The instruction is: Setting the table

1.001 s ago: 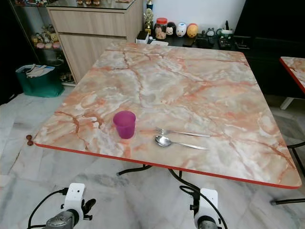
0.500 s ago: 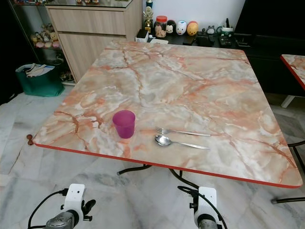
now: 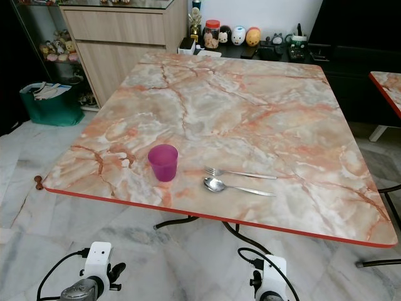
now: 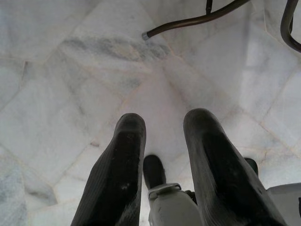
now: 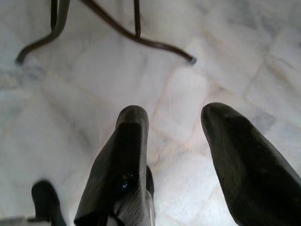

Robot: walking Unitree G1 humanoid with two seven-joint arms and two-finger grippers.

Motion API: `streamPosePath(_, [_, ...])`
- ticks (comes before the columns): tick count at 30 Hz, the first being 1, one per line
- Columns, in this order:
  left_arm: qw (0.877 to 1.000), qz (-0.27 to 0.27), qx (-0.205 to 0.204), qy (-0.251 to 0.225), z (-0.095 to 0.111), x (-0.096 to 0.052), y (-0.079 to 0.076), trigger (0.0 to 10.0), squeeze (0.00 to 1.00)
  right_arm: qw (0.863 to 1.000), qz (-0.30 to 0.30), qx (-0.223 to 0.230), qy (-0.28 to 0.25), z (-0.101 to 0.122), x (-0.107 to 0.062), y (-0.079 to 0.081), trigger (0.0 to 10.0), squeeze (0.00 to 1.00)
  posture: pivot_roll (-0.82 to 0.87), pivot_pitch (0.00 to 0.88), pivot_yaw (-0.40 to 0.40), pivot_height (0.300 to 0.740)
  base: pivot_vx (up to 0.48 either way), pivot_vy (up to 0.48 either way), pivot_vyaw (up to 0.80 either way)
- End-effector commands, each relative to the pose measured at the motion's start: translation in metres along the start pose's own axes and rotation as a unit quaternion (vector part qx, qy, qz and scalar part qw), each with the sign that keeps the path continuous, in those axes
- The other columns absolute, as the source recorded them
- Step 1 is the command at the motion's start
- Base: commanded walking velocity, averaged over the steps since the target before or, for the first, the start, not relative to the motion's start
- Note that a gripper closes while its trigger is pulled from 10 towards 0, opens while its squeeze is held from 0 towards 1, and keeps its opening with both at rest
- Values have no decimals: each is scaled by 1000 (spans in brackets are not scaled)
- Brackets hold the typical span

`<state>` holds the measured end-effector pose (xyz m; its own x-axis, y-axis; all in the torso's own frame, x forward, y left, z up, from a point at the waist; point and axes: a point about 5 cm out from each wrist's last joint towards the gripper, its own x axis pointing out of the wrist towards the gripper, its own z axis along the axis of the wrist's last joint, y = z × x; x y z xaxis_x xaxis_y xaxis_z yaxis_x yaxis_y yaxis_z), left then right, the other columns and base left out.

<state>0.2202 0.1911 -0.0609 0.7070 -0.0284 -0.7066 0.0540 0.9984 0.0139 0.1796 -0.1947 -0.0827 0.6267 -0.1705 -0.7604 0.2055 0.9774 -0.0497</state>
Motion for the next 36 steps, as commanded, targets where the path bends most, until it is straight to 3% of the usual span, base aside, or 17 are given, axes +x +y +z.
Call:
streamPosePath(1, [1000,1,-4,15,-4,0,-2,10000,0,1000,4,6,14,0,1,0,10000,0,-7,0,-19,740,0,0,0])
streamPosePath(5, [1000,0,-4,14,-4,0,-3,10000,0,1000,12,-9,21,0,1,1,10000,0,-7,0,-19,740,0,0,0])
streamPosePath(10, [1000,-1,-2,13,-3,0,-3,10000,0,999,-5,53,-10,3,0,0,10000,0,-3,0,-3,740,0,0,0])
streamPosePath(36, [1000,0,-6,9,0,1,-4,10000,0,996,-6,72,-57,10,-1,0,10000,0,36,0,-8,740,0,0,0])
